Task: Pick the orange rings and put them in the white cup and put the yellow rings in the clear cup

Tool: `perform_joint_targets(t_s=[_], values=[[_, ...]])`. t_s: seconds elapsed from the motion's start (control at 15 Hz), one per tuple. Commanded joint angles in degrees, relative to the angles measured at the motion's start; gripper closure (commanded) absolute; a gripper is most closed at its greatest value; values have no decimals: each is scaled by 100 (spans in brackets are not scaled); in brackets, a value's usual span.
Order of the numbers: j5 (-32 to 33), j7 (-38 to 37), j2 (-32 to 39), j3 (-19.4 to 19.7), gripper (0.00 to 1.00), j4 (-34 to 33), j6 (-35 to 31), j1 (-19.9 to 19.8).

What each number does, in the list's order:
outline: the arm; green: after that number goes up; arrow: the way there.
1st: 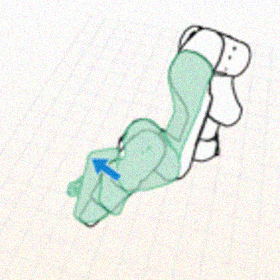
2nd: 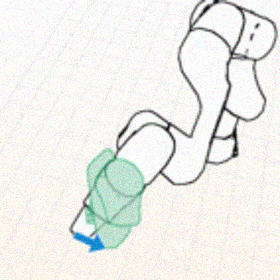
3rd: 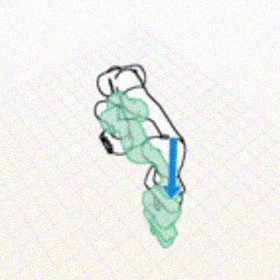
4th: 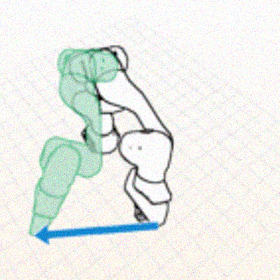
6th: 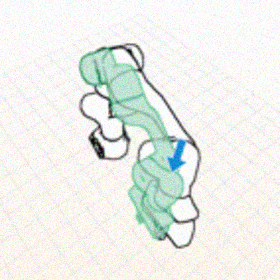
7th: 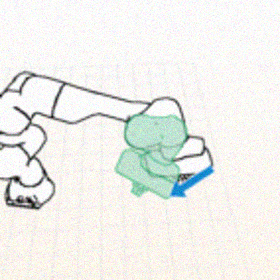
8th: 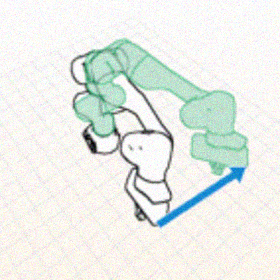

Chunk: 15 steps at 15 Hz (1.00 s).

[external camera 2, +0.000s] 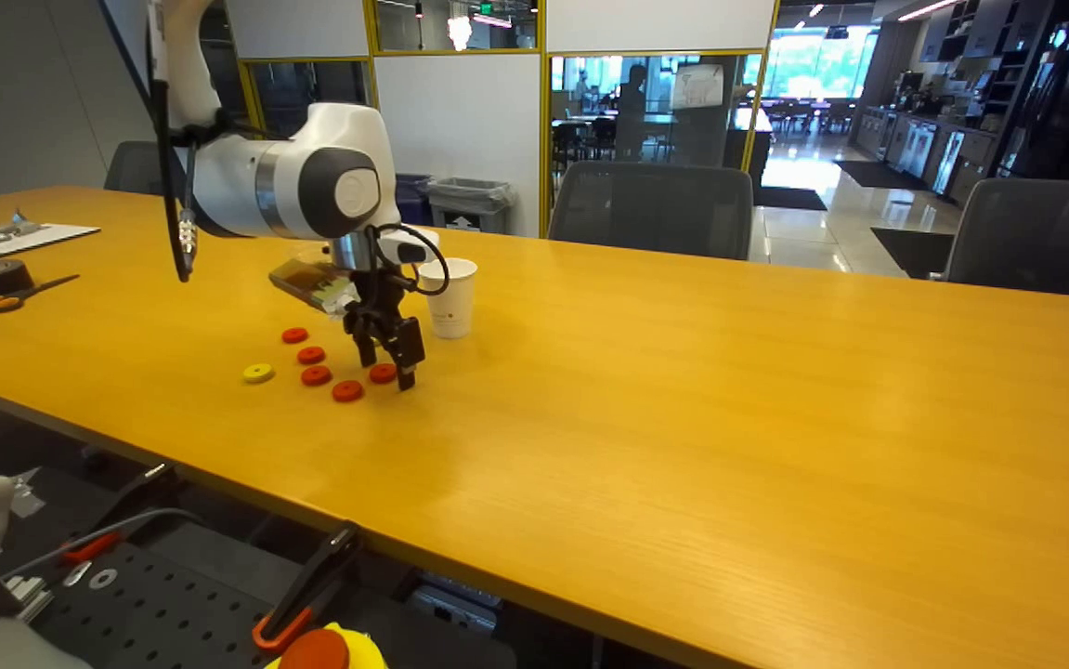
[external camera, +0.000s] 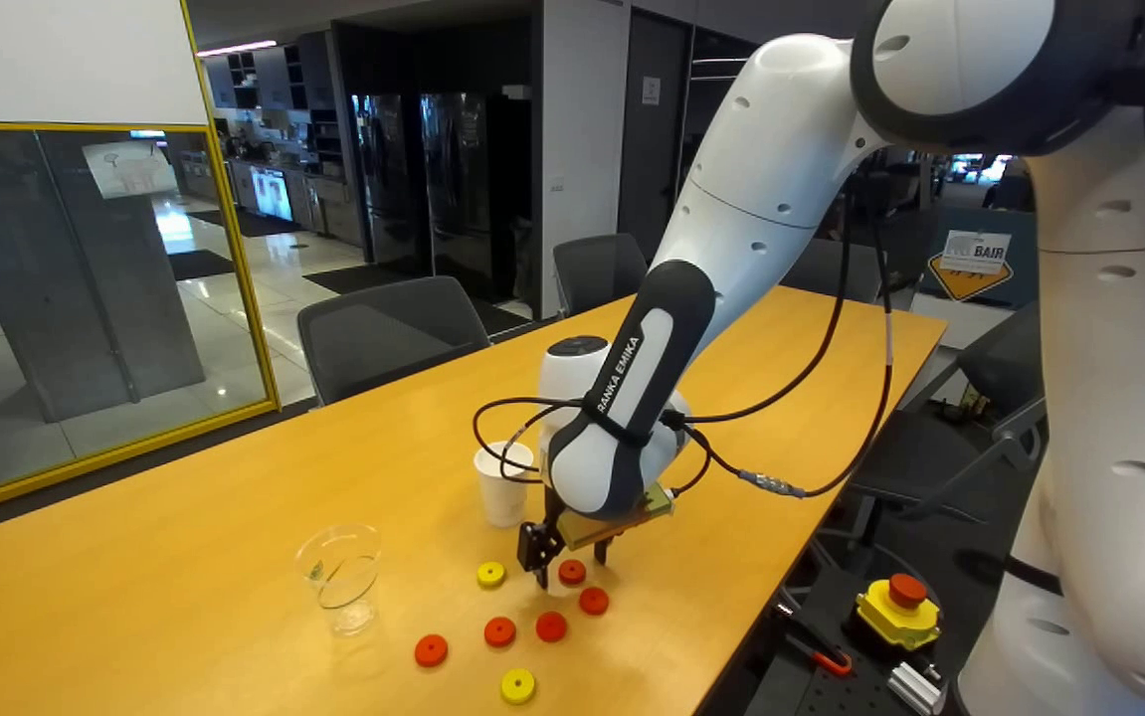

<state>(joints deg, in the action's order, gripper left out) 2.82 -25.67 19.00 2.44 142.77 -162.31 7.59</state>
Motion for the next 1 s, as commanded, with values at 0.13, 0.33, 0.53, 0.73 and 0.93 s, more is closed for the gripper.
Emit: perform_joint_targets(t_s=[0.13, 0.33, 0.53, 0.73, 0.93], values=[[-78, -32, -64, 131, 0, 9, -92, 199], [-36, -63, -66, 165, 3, 22, -109, 249], [-16, -56, -76, 196, 29, 22, -105, 281], [-59, -10, -183, 168, 55, 28, 0, 250], [-173, 100, -352, 66, 78, 51, 274, 155]])
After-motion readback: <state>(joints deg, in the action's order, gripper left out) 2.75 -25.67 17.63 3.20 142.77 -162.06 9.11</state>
